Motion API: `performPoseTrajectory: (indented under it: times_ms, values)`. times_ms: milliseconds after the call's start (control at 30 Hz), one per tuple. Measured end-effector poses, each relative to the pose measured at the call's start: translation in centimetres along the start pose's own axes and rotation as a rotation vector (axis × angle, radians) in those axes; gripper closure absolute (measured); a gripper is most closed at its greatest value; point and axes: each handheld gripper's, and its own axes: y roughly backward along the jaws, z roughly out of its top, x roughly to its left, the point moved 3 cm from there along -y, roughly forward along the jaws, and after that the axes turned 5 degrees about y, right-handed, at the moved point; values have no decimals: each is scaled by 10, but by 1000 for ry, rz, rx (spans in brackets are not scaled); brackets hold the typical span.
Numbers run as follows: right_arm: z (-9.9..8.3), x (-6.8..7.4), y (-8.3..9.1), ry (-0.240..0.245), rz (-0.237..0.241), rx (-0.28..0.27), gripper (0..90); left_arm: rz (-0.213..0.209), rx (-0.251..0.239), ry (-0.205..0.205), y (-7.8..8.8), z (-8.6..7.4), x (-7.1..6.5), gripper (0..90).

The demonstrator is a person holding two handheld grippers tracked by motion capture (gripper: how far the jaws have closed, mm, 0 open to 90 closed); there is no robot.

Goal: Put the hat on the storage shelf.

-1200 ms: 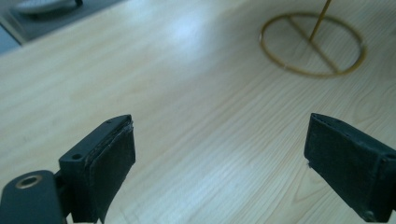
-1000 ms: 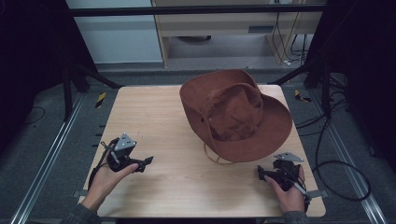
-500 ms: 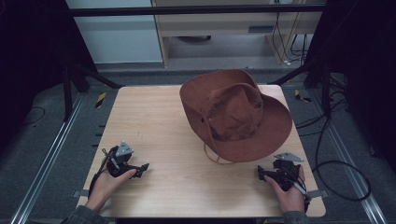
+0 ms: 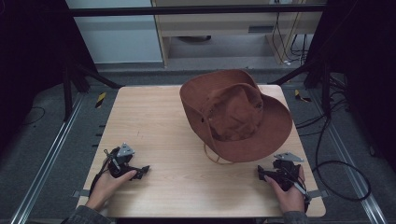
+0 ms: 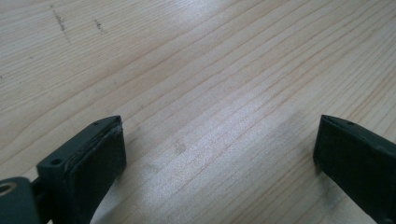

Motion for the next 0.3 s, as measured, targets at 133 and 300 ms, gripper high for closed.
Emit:
performPoseTrajectory:
  times_ms: [133,300]
  values:
    - [0,3,0,-22,3,0,5,-4,-9,-5,1,-2,1,1]
    - [0,2,-1,-9,-4,-2,5,-4,-9,-4,1,-2,1,0]
